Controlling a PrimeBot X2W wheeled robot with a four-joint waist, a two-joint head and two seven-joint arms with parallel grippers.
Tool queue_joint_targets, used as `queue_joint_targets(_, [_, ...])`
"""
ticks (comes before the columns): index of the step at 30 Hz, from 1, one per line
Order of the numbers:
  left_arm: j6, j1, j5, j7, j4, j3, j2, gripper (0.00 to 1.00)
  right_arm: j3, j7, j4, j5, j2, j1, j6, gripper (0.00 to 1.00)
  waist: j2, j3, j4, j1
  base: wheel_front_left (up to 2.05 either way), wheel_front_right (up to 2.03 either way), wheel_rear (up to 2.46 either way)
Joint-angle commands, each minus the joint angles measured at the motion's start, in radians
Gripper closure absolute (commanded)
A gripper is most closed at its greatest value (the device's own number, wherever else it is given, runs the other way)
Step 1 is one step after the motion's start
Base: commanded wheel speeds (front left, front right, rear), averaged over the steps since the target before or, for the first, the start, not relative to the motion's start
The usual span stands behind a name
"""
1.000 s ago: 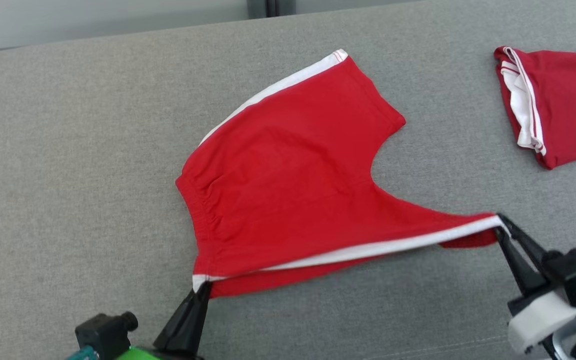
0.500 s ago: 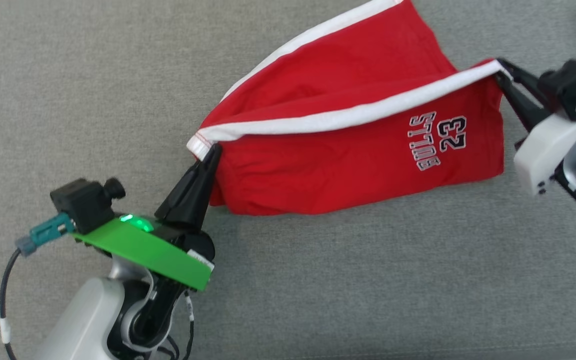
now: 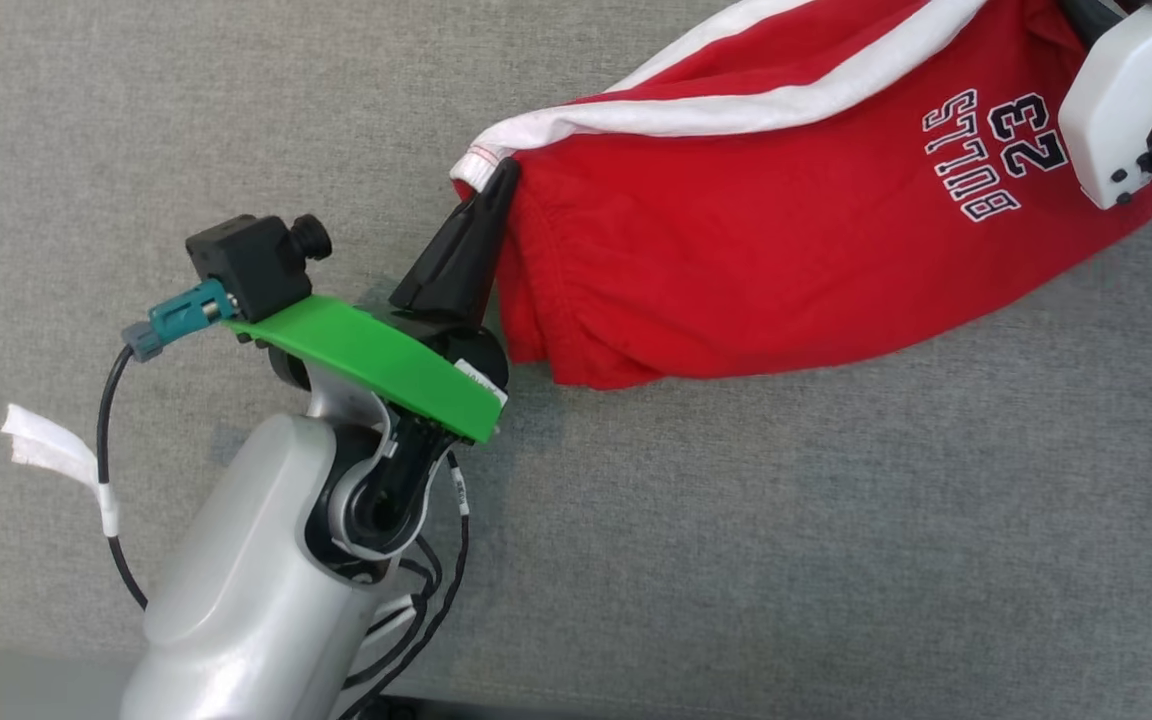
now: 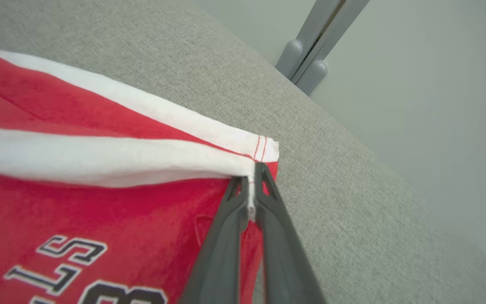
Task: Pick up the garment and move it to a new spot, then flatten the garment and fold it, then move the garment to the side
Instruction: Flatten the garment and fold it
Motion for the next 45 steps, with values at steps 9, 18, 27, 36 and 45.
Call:
queue_joint_targets(9, [-0.021,-0.066,0.000,-0.032,0.075,0.001,-0.034,1.00,0.045,-0.035,0.114,0.033,-0.003,-0.107,-0.002,1.00,0.0000,0.056,0.043,0.0000,0.00,0.00,0.00])
queue_joint_targets(18, [-0.024,-0.066,-0.003,-0.018,0.095,-0.012,-0.028,0.00,0.056,-0.087,0.173,0.035,0.026,-0.126,-0.002,0.00,0.0000,0.052,0.038,0.0000,0.00,0.00,0.00])
queue_joint_targets(27, [0.026,0.048,0.098,-0.064,-0.001,-0.022,0.077,0.00,0.055,-0.049,0.171,0.065,0.047,-0.048,-0.002,0.00,0.0000,-0.026,-0.026,0.0000,0.00,0.00,0.00])
queue_joint_targets(36, [0.112,0.199,0.263,-0.226,-0.137,-0.005,0.132,0.00,-0.039,0.046,0.141,0.064,0.100,0.002,-0.002,0.00,0.0000,-0.069,-0.028,0.0000,0.00,0.00,0.00])
queue_joint_targets(45, [0.109,0.292,0.380,-0.259,-0.153,0.020,0.096,0.00,-0.151,0.182,0.172,0.003,0.169,0.061,-0.002,0.00,0.0000,-0.069,0.005,0.0000,0.00,0.00,0.00])
